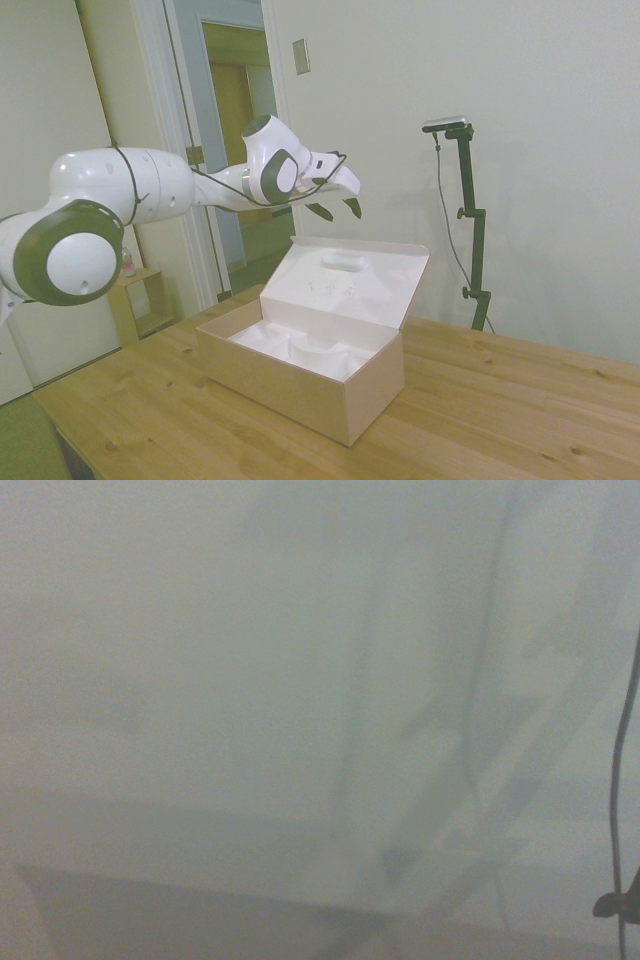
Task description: Close the box
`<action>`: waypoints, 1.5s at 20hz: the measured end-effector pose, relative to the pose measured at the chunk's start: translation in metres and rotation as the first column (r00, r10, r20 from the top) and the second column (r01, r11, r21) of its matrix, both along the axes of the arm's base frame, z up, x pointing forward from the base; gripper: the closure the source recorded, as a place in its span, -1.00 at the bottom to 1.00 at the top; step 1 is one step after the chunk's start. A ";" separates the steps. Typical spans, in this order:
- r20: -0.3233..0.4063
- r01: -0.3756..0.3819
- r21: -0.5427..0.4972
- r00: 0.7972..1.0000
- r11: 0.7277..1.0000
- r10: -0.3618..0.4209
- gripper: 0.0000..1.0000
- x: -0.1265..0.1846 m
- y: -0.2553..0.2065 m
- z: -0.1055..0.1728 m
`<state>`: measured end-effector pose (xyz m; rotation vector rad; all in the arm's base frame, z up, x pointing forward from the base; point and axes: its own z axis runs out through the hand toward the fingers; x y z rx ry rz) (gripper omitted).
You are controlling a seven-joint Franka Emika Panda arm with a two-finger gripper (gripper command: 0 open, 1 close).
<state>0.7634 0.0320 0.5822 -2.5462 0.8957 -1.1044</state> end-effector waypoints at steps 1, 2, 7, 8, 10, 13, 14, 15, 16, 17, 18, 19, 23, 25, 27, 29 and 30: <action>-0.007 0.000 0.000 1.000 1.000 0.000 -1.00 0.006 0.001 -0.008; -0.016 0.000 0.000 1.000 1.000 0.000 -1.00 0.012 0.002 -0.015; -0.048 0.003 -0.002 0.999 1.000 -0.003 -1.00 0.030 0.003 -0.040; -0.060 0.006 -0.003 0.998 1.000 -0.006 -1.00 0.032 0.001 -0.045; -0.098 0.018 -0.003 0.995 1.000 -0.019 -1.00 0.036 -0.004 -0.058; -0.167 0.047 0.012 0.985 0.999 -0.044 -1.00 0.038 -0.015 -0.079; -0.186 0.060 0.030 0.981 0.998 -0.053 -1.00 0.038 -0.018 -0.082; -0.201 0.070 0.050 0.978 0.996 -0.059 -1.00 0.035 -0.020 -0.082; -0.215 0.083 0.073 0.974 0.994 -0.065 -1.00 0.031 -0.021 -0.079; -0.232 0.100 0.093 0.970 0.991 -0.076 -1.00 0.025 -0.023 -0.072; -0.246 0.105 0.099 0.966 0.990 -0.078 -1.00 0.017 -0.024 -0.062; -0.262 0.109 0.107 0.962 0.988 -0.078 -1.00 0.008 -0.025 -0.049; -0.399 0.146 0.138 0.913 0.979 -0.080 -1.00 -0.042 -0.035 -0.016; -0.439 0.162 0.142 0.895 0.976 -0.085 -1.00 -0.064 -0.041 -0.012; -0.461 0.172 0.145 0.883 0.974 -0.087 -1.00 -0.084 -0.044 -0.010; -0.481 0.179 0.148 0.872 0.973 -0.087 -1.00 -0.106 -0.045 -0.010; -0.492 0.183 0.153 0.867 0.971 -0.086 -1.00 -0.117 -0.045 -0.011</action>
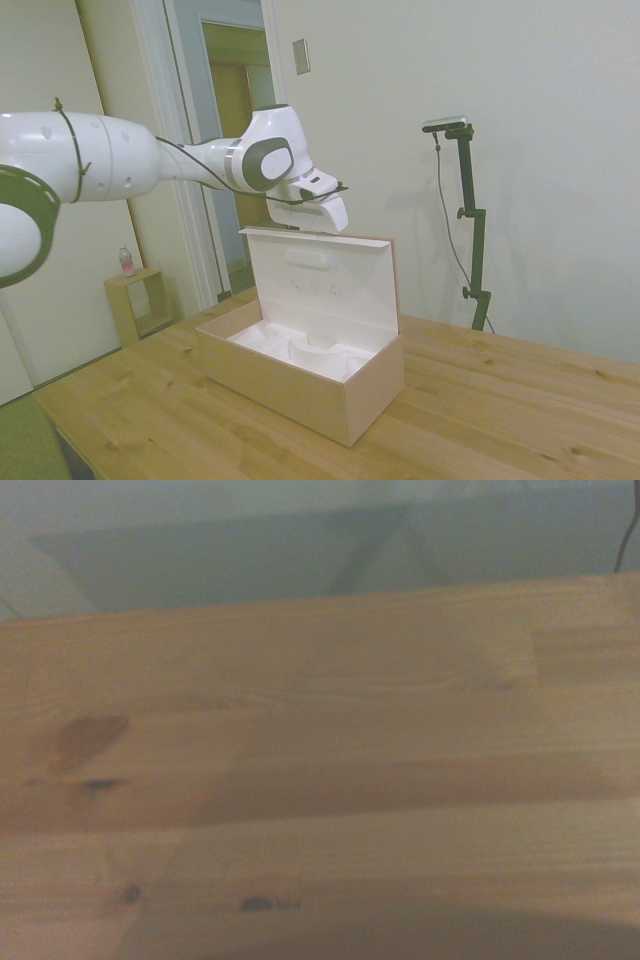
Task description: Close the box
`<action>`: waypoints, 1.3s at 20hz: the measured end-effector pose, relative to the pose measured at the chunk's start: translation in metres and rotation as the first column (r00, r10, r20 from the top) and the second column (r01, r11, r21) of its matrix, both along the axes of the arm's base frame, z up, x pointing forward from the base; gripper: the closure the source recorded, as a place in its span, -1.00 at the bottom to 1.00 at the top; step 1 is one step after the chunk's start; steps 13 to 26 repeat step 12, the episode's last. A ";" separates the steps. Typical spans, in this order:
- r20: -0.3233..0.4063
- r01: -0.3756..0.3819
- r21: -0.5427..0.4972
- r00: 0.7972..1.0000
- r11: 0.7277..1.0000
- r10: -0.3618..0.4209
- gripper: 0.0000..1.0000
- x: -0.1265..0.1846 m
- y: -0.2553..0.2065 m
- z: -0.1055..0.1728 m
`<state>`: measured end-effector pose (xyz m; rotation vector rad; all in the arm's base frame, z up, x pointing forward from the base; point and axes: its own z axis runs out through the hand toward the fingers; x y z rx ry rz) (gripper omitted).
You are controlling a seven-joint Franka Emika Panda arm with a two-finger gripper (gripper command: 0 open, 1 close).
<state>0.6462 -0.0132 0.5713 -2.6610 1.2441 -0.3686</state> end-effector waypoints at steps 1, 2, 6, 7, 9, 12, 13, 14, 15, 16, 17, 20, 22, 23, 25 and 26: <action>-0.009 0.002 0.007 1.000 1.000 -0.002 -1.00 -0.012 0.000 0.000; -0.014 0.004 0.011 1.000 1.000 -0.004 -1.00 -0.024 0.000 0.001; -0.019 0.015 0.020 1.000 1.000 -0.015 -1.00 -0.077 0.001 0.006; -0.017 0.020 0.023 1.000 1.000 -0.020 -1.00 -0.091 0.002 0.007; -0.019 0.030 0.028 0.999 0.999 -0.030 -1.00 -0.119 0.003 0.003; -0.023 0.032 0.031 0.999 0.999 -0.031 -1.00 -0.158 0.006 -0.016; -0.023 0.032 0.031 0.999 0.999 -0.031 -1.00 -0.158 0.006 -0.016; -0.023 0.032 0.031 0.999 0.999 -0.031 -1.00 -0.158 0.006 -0.016; -0.023 0.032 0.031 0.999 0.999 -0.031 -1.00 -0.158 0.006 -0.016; -0.023 0.032 0.031 0.999 0.999 -0.031 -1.00 -0.158 0.006 -0.016; -0.023 0.032 0.031 0.999 0.999 -0.031 -1.00 -0.158 0.006 -0.016; -0.023 0.032 0.031 0.999 0.999 -0.031 -1.00 -0.158 0.006 -0.016; -0.023 0.032 0.031 0.999 0.999 -0.031 -1.00 -0.158 0.006 -0.016; -0.023 0.032 0.031 0.999 0.999 -0.031 -1.00 -0.158 0.006 -0.016; -0.023 0.032 0.031 0.999 0.999 -0.031 -1.00 -0.158 0.006 -0.016; -0.023 0.032 0.031 0.999 0.999 -0.031 -1.00 -0.158 0.006 -0.016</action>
